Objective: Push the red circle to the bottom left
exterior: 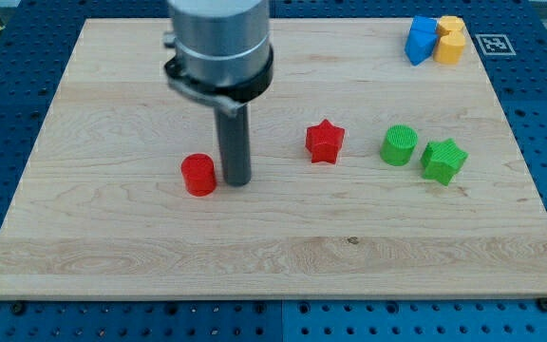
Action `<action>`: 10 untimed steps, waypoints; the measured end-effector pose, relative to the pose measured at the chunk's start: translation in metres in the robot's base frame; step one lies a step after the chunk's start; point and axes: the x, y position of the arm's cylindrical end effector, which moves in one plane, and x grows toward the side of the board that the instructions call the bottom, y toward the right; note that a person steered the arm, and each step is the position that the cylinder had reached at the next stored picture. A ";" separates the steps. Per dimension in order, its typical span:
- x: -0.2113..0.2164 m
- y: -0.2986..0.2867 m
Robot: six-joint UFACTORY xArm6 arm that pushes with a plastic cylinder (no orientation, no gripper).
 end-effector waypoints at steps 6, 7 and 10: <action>-0.037 -0.059; 0.009 -0.079; 0.006 -0.120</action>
